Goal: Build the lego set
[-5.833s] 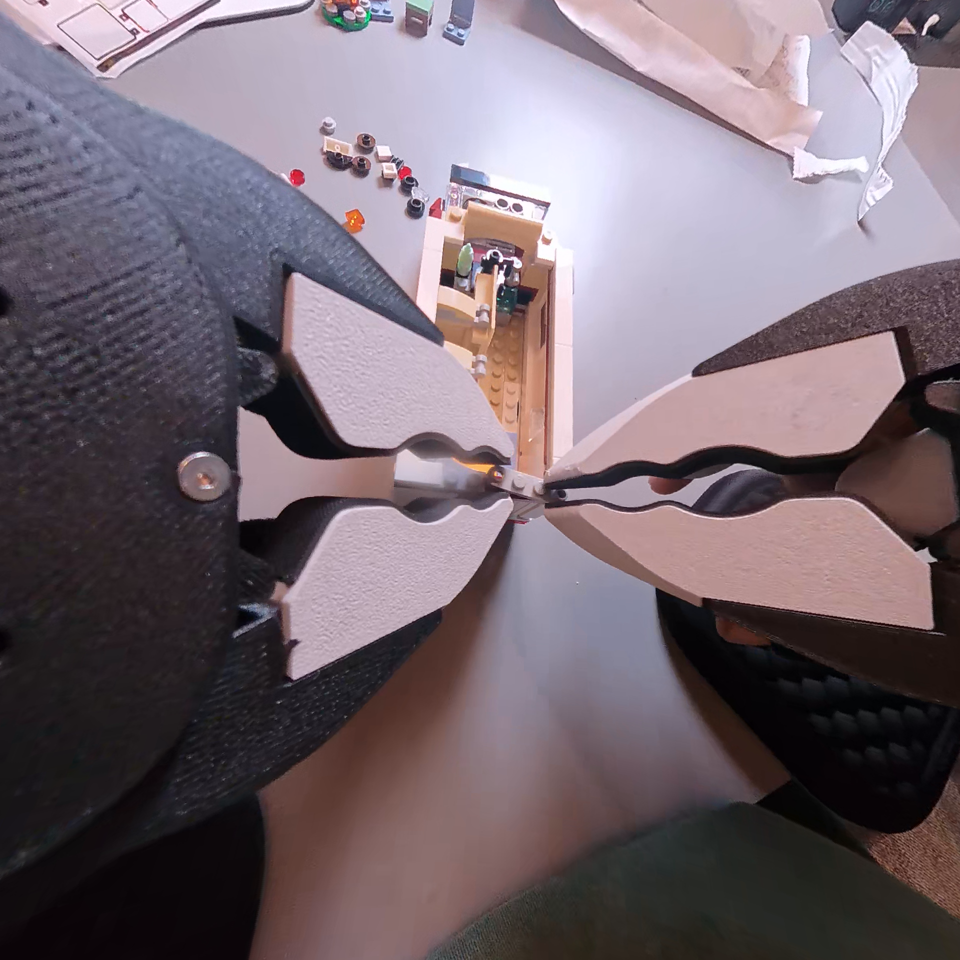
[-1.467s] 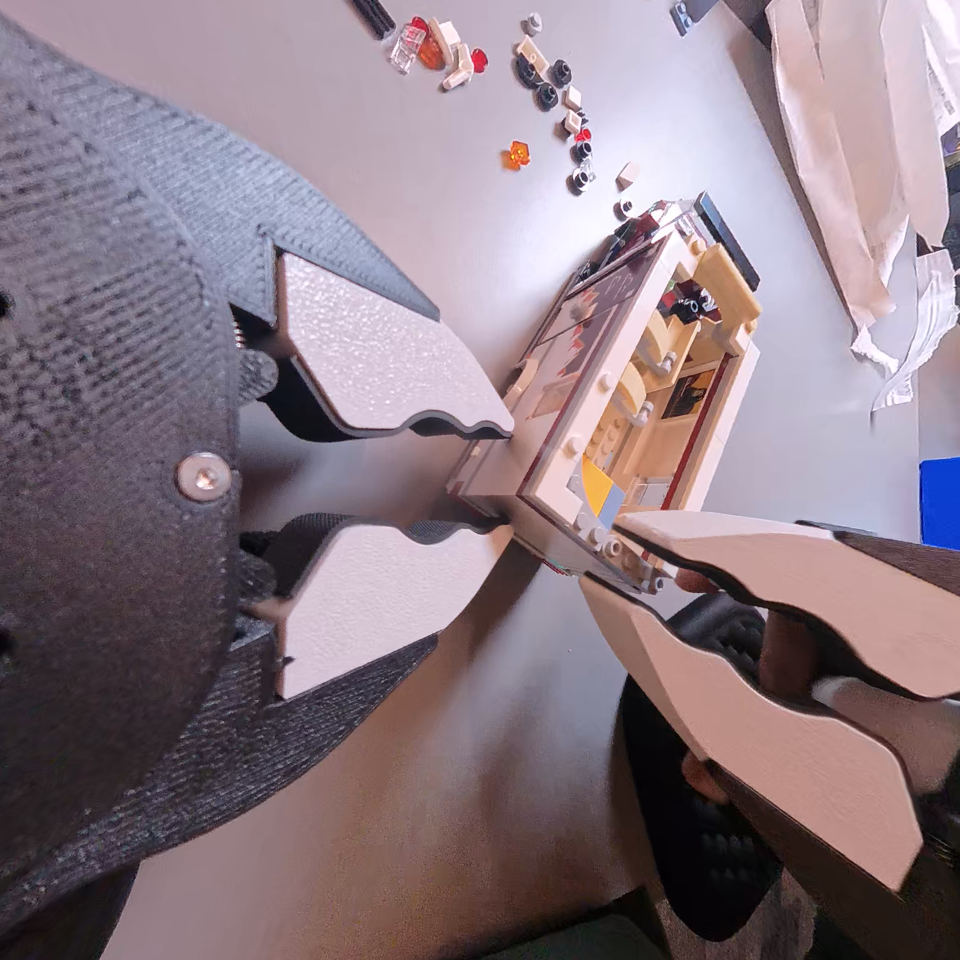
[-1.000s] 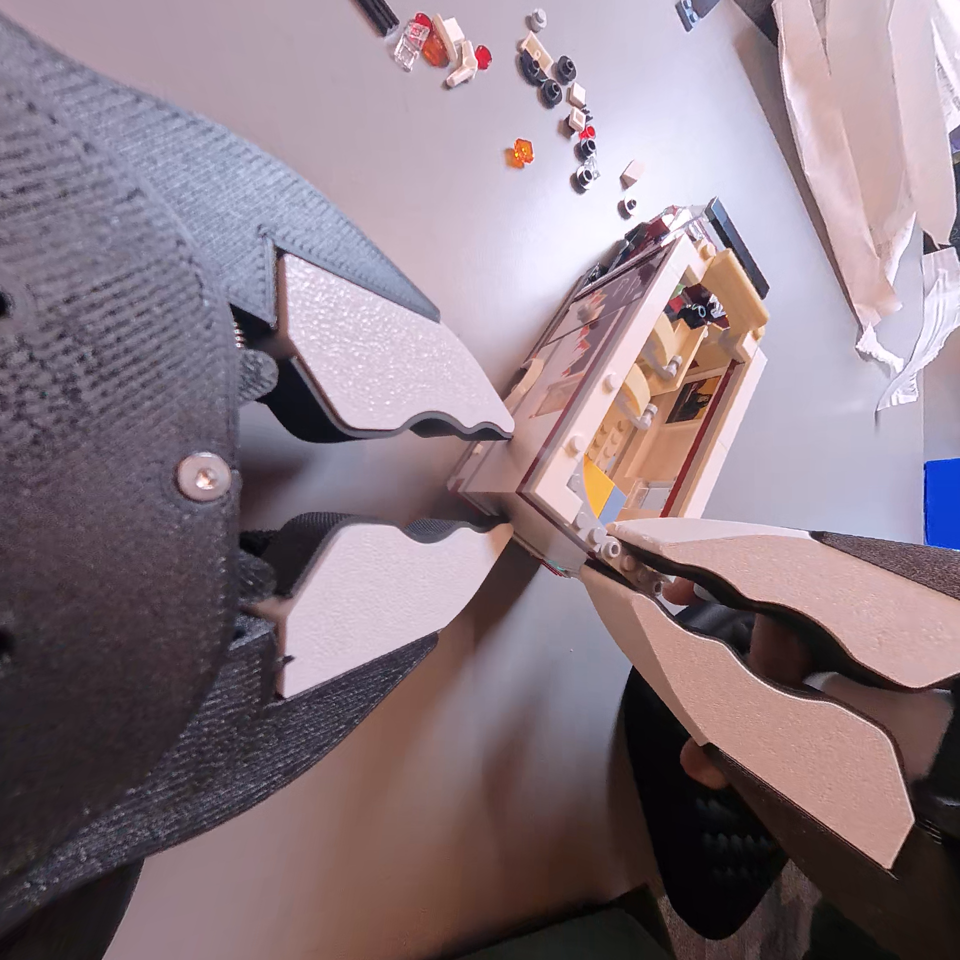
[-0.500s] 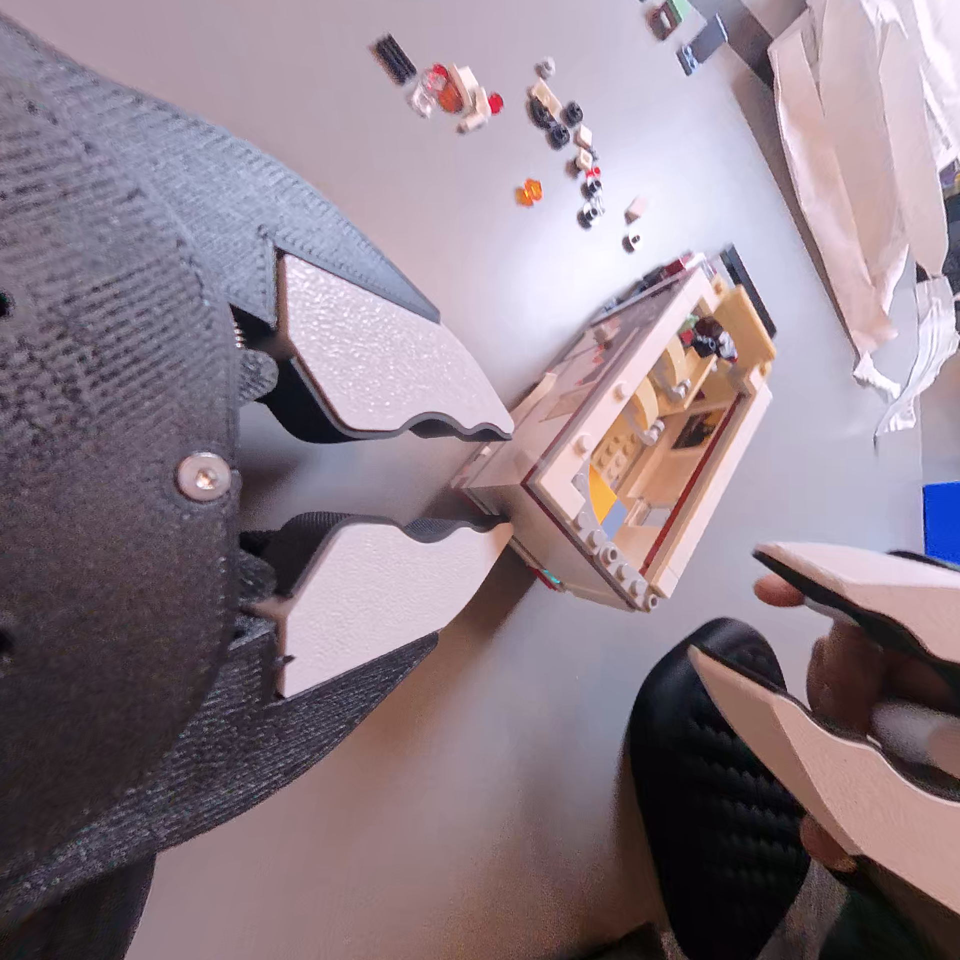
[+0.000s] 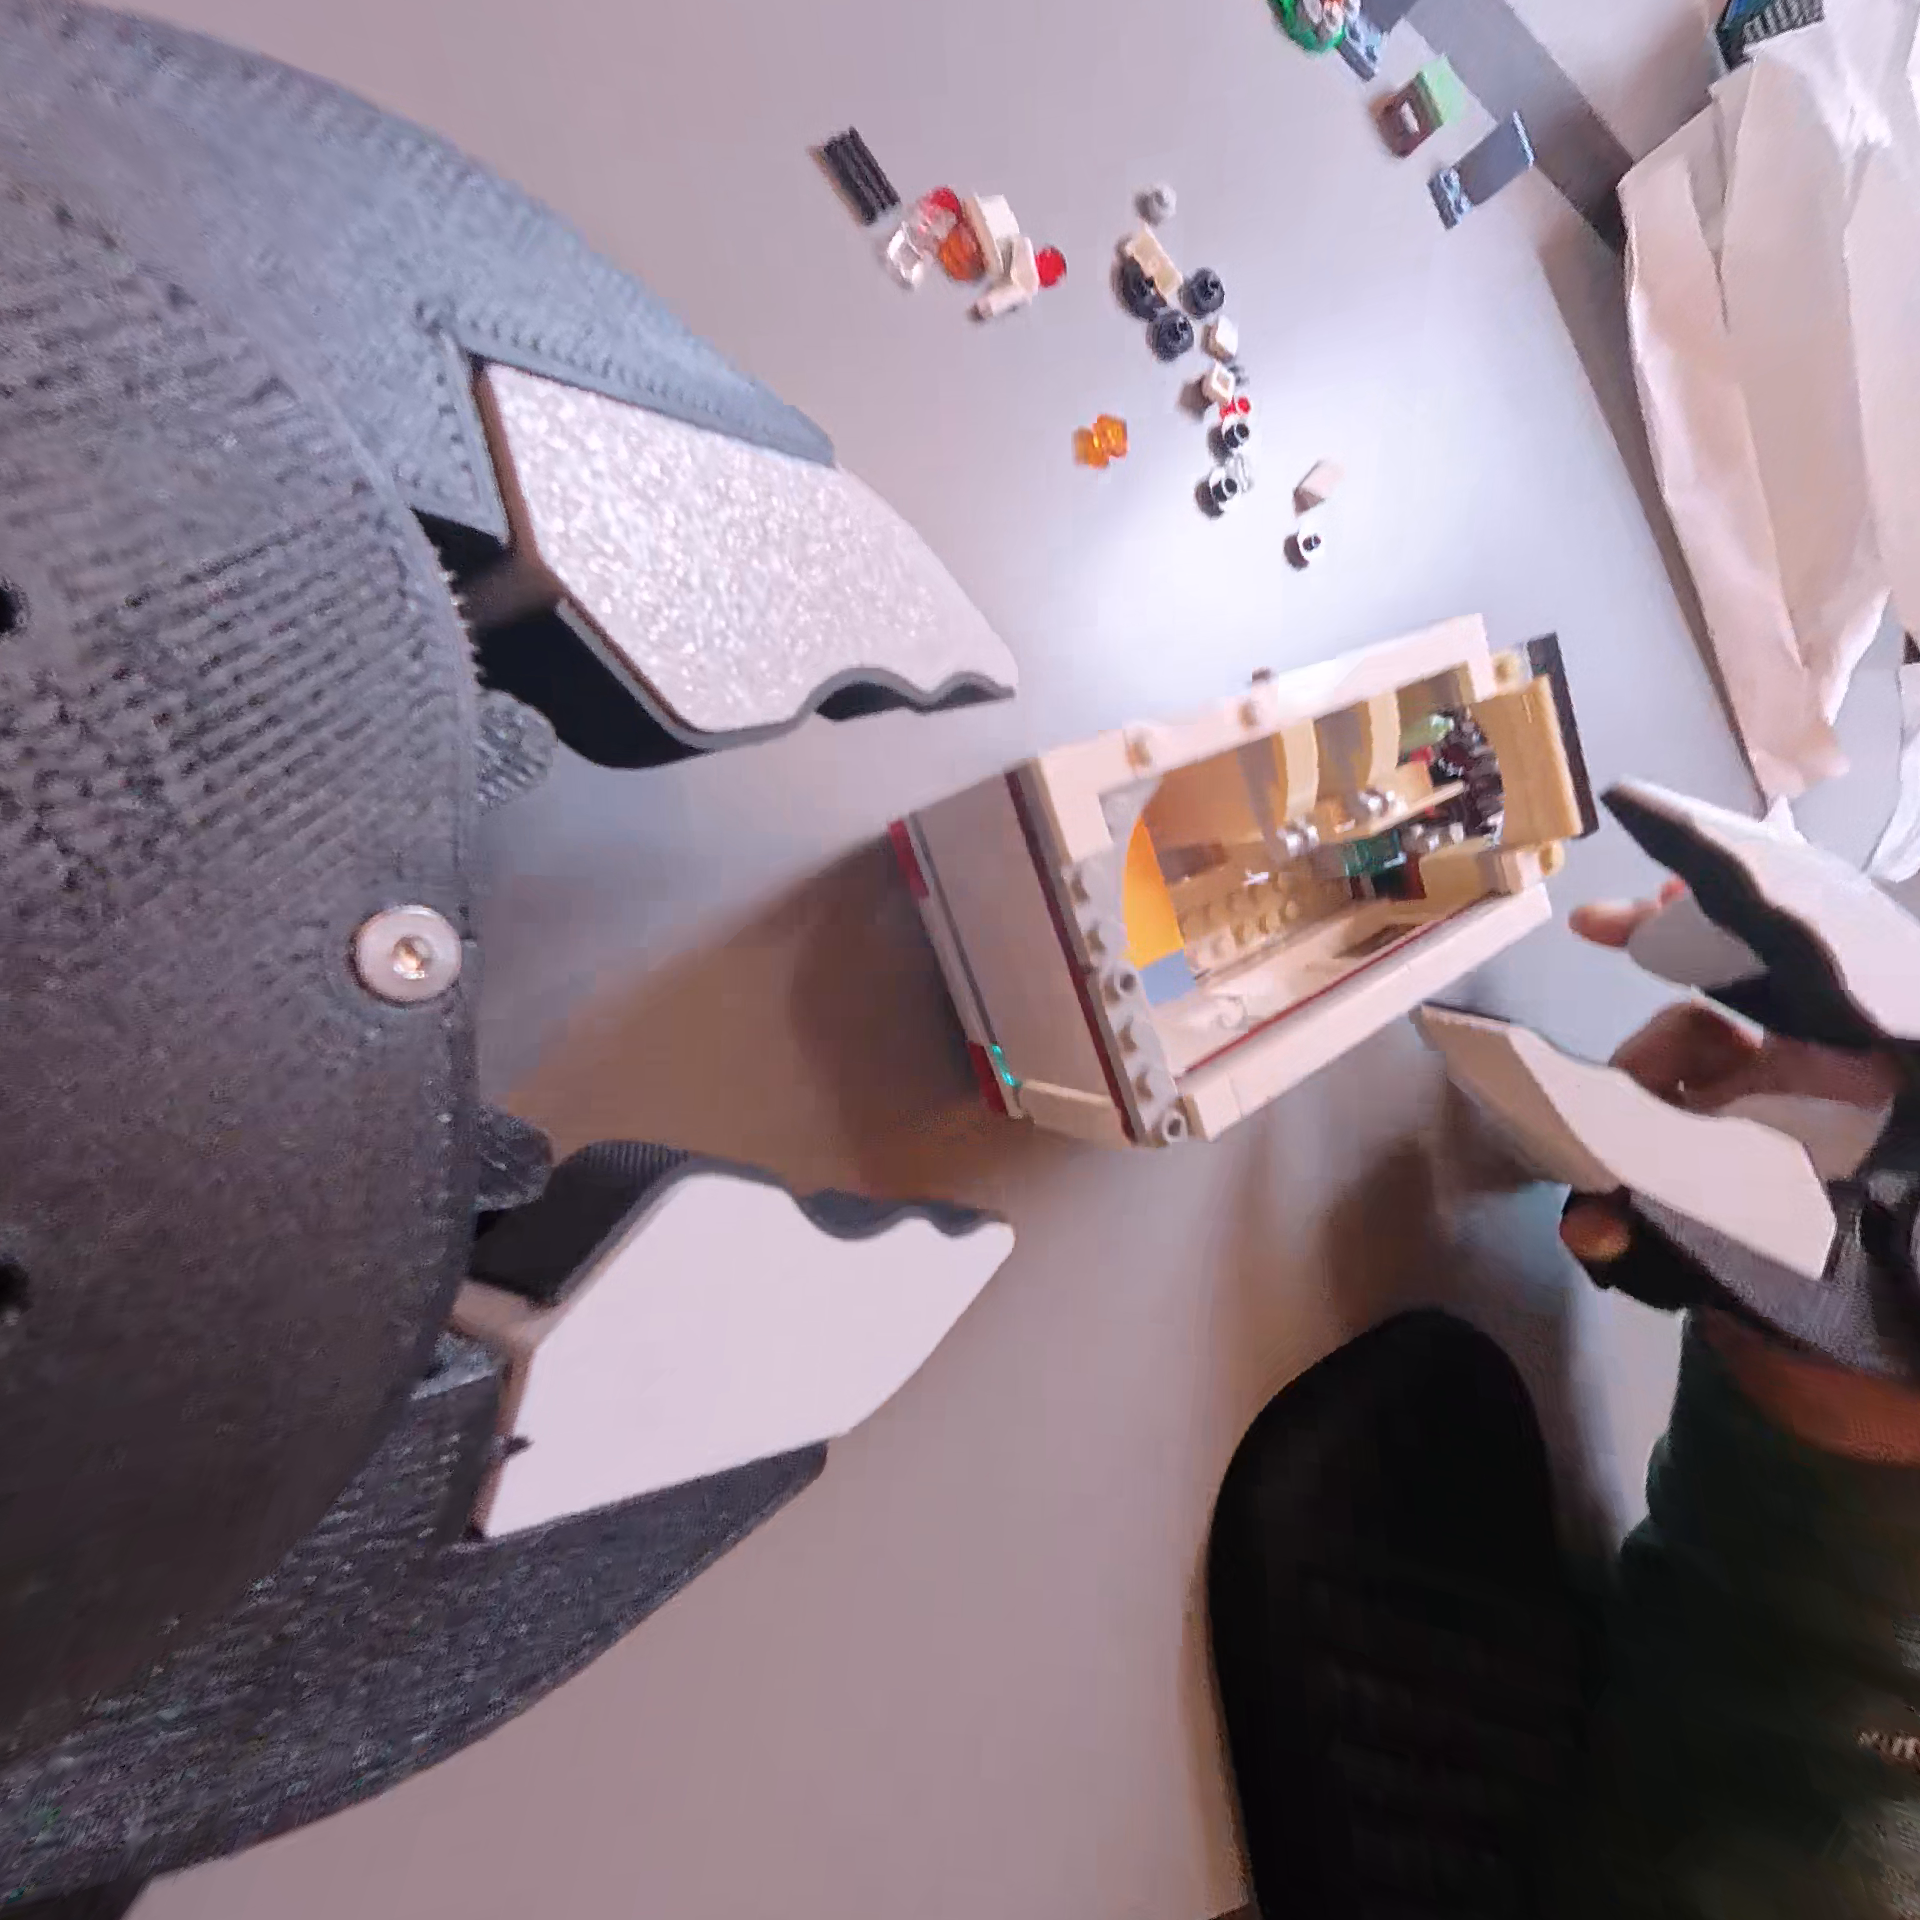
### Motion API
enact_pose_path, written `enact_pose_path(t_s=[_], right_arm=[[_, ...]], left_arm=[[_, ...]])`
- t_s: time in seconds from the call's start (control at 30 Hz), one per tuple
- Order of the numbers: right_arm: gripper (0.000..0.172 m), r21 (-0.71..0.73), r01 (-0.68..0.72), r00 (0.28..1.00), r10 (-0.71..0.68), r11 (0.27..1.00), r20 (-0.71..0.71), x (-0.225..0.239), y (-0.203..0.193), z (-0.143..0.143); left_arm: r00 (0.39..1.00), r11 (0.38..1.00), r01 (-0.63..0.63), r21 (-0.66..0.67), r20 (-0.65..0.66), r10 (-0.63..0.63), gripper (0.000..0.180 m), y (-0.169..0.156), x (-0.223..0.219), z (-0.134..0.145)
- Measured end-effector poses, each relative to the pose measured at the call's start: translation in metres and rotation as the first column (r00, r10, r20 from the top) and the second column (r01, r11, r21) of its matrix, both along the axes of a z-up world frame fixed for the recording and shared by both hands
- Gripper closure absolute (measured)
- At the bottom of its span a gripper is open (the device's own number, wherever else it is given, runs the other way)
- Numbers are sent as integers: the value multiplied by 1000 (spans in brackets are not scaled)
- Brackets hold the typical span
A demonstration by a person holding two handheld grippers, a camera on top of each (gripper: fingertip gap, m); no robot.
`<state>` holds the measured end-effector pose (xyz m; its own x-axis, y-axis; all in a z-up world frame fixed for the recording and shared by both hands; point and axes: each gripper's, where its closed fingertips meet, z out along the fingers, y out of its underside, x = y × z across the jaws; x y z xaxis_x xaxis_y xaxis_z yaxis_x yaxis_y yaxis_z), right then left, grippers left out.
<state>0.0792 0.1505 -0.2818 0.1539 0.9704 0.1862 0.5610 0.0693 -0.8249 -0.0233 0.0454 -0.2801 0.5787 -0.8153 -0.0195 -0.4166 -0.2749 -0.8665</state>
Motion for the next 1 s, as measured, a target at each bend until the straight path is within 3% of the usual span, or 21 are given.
enact_pose_path(t_s=[0.1,0.17,0.5,0.77,1.0], right_arm=[[97,-19,-15,1000,16,1000,4,-11,7,-8],[101,17,-5,1000,5,1000,13,-16,7,-8],[126,71,-7,1000,7,997,3,-19,-11,-6],[132,192,-36,999,34,981,10,-31,-18,-5],[134,192,-13,999,20,981,-37,-30,-15,2]], left_arm=[[996,999,-33,16,-80,34,81,6,11,-6],[994,998,-52,40,-99,56,85,13,9,-6],[999,999,-48,-21,13,48,104,10,-36,-9],[995,996,-87,19,-37,88,102,17,-44,-11],[993,994,-110,15,-36,110,103,19,-46,-12]])
